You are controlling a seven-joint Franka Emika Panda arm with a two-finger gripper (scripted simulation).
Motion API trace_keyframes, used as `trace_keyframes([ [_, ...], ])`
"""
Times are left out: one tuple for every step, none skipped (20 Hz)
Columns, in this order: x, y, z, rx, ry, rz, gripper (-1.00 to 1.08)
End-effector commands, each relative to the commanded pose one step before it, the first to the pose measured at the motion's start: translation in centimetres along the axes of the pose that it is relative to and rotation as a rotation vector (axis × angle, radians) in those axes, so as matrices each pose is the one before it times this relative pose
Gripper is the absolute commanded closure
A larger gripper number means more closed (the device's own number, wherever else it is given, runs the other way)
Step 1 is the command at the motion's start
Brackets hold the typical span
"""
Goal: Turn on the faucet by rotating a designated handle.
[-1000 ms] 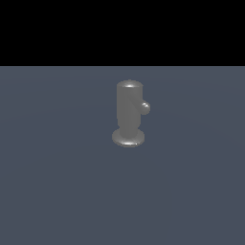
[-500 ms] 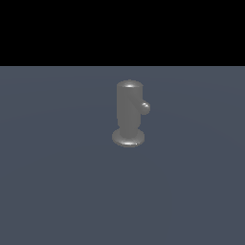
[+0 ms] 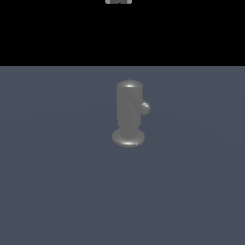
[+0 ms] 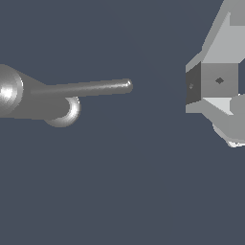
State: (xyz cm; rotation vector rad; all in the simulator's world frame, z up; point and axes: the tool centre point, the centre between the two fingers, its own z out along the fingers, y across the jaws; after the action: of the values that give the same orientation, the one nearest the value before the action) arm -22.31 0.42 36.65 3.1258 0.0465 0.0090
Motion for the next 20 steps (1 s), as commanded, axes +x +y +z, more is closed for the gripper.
trace_keyframes([
  [0.558,-0.111,2.09,0.00224,-0.00034,-0.00364,1.08],
  [0.23,-0.04,0.8,0.00078,-0.0003,-0.0013,1.08],
  [0.231,-0.04,0.791,0.00078,-0.00029,-0.0013,1.08],
  [0.234,-0.044,0.786,0.00092,-0.00035,-0.00154,1.08],
  [0.233,-0.04,0.777,0.00077,-0.00029,-0.00131,1.08],
  [0.234,-0.039,0.77,0.00077,-0.00029,-0.00131,1.08],
  [0.236,-0.039,0.764,0.00076,-0.00029,-0.00131,1.08],
  [0.237,-0.039,0.756,0.00076,-0.00029,-0.00131,1.08],
  [0.23,-0.038,0.721,0.00076,-0.00029,-0.00131,1.08],
  [0.219,-0.035,0.679,0.00068,-0.00026,-0.00118,1.08],
  [0.21,-0.034,0.64,0.00067,-0.00026,-0.00118,1.08],
  [0.201,-0.034,0.601,0.00067,-0.00026,-0.00118,1.08],
  [0.191,-0.03,0.562,0.00058,-0.00022,-0.00102,1.08],
  [0.181,-0.025,0.523,0.00047,-0.00018,-0.00084,1.08],
  [0.173,-0.029,0.488,0.00058,-0.00022,-0.00102,1.08],
  [0.16,-0.019,0.448,0.00033,-0.00013,-0.00059,1.08],
  [0.151,-0.024,0.414,0.00047,-0.00018,-0.00084,1.08],
  [0.139,-0.018,0.375,0.00033,-0.00013,-0.00059,1.08],
  [0.128,-0.017,0.338,0.00033,-0.00012,-0.00059,1.08],
  [0.117,-0.017,0.301,0.00034,-0.00012,-0.00059,1.08],
])
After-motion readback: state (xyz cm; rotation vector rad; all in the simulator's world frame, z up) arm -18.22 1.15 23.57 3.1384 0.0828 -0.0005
